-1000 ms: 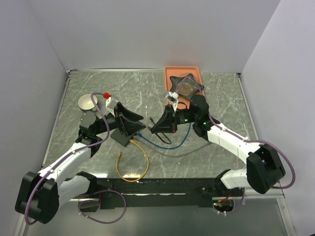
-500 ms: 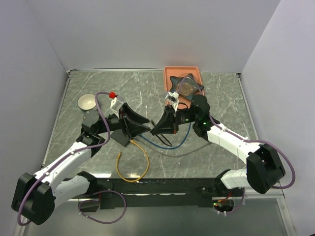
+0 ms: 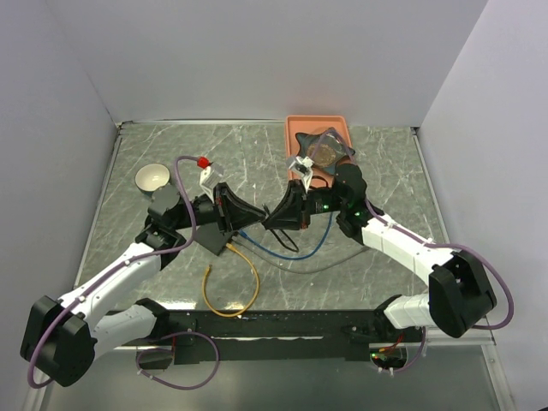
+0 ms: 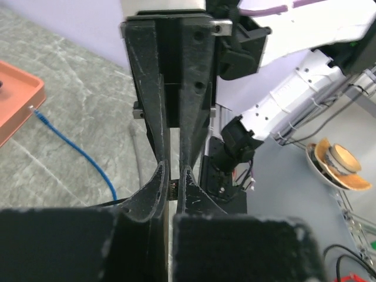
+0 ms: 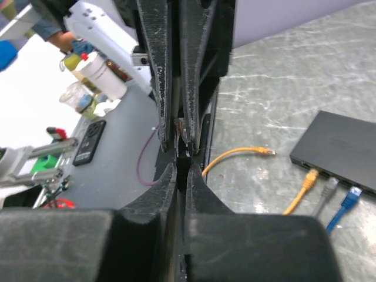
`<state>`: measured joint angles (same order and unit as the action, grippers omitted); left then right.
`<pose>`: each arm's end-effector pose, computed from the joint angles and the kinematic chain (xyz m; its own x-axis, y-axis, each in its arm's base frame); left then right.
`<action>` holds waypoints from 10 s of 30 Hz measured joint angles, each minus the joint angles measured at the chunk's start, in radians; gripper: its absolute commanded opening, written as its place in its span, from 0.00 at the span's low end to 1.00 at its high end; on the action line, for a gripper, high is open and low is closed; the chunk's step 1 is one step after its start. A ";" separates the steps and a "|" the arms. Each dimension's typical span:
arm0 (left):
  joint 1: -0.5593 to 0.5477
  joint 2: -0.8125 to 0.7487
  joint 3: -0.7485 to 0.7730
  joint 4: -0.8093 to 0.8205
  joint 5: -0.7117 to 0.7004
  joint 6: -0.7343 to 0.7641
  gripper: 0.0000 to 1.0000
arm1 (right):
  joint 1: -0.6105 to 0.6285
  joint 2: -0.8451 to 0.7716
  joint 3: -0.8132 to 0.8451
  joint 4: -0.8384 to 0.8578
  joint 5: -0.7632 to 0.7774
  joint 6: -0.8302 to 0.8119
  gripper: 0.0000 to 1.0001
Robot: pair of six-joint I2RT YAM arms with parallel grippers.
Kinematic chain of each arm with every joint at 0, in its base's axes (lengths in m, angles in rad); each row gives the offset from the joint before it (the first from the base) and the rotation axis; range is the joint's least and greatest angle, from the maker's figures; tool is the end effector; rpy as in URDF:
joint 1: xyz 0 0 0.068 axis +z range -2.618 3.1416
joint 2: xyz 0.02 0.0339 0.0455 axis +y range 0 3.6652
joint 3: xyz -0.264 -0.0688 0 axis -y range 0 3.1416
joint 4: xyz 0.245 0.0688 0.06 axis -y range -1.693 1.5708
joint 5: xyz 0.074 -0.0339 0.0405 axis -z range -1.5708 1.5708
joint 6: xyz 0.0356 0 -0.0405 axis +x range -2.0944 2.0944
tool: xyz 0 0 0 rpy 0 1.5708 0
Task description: Insert the plug into the switch port
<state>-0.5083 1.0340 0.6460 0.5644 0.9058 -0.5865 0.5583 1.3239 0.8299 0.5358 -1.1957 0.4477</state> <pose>0.1864 -0.1359 0.3201 -0.4131 -0.1608 -0.8964 0.8986 0.0877 -0.4298 0.2255 0.1799 0.3098 -0.3934 -0.0587 -0.9175 -0.9011 -0.1734 0.3975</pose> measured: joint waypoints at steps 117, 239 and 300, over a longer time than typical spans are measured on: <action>0.050 0.003 0.226 -0.789 -1.166 -0.131 0.97 | 0.319 0.037 0.246 -0.673 1.232 -0.424 0.00; 0.326 0.633 0.150 -0.447 -0.552 -0.029 0.79 | 0.318 0.708 0.573 -0.839 1.176 -0.551 0.00; 0.355 0.704 0.195 -0.433 -0.481 0.082 0.33 | 0.285 0.826 0.825 -1.096 1.157 -0.497 0.00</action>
<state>-0.1535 1.7378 0.8410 0.1314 0.4244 -0.5045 0.8433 2.1498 1.6550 -0.5602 -0.0387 -0.0490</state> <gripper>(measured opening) 0.411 0.046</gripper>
